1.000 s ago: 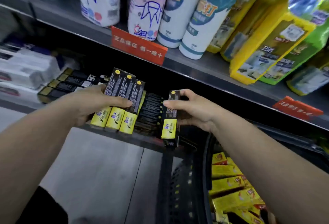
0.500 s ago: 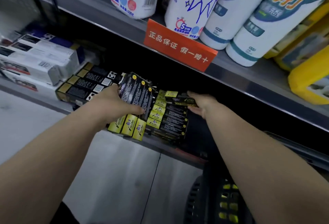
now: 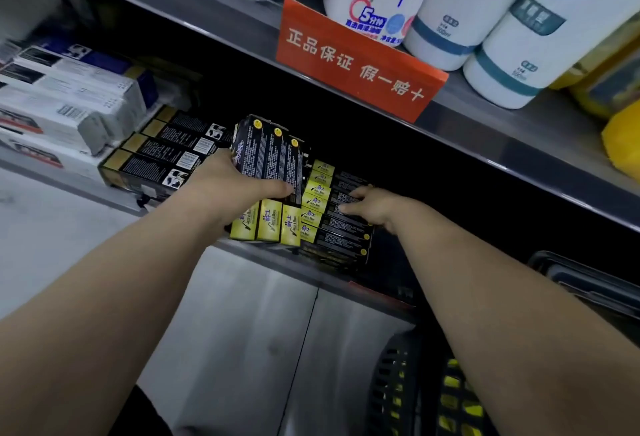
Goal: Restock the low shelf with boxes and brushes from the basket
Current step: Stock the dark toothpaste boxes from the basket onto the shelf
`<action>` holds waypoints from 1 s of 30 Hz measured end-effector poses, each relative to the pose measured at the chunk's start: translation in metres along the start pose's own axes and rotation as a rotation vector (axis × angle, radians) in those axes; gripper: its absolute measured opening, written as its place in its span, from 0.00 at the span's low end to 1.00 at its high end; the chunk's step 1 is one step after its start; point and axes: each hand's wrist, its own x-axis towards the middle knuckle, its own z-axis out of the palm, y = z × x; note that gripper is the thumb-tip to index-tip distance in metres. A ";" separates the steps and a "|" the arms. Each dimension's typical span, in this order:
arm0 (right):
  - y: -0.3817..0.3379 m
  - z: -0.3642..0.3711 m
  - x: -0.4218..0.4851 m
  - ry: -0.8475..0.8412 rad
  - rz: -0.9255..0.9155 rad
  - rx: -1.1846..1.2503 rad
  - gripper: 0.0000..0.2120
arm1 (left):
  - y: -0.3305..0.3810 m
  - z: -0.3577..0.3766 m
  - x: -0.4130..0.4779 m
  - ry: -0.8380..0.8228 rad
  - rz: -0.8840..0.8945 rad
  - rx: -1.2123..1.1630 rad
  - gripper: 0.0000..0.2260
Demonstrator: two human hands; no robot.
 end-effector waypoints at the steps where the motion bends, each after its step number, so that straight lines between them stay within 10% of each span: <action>1: -0.001 0.000 -0.002 0.007 -0.003 -0.013 0.29 | 0.000 0.001 0.000 0.002 -0.002 -0.016 0.25; 6: -0.029 -0.003 -0.029 0.100 -0.083 -0.243 0.31 | 0.001 0.011 0.000 -0.025 -0.012 -0.070 0.23; 11: -0.071 -0.009 -0.075 -0.257 -0.346 0.597 0.30 | 0.002 0.018 -0.004 -0.075 0.028 -0.044 0.25; 16: -0.062 -0.018 -0.077 -0.253 -0.265 0.664 0.25 | 0.005 0.019 -0.006 -0.106 -0.036 -0.124 0.29; 24: -0.020 -0.042 -0.024 0.308 0.041 0.942 0.12 | 0.003 0.017 0.000 0.029 0.007 -0.206 0.24; 30: 0.011 -0.014 0.014 0.298 0.096 0.361 0.21 | -0.002 0.018 0.001 -0.024 0.025 -0.113 0.25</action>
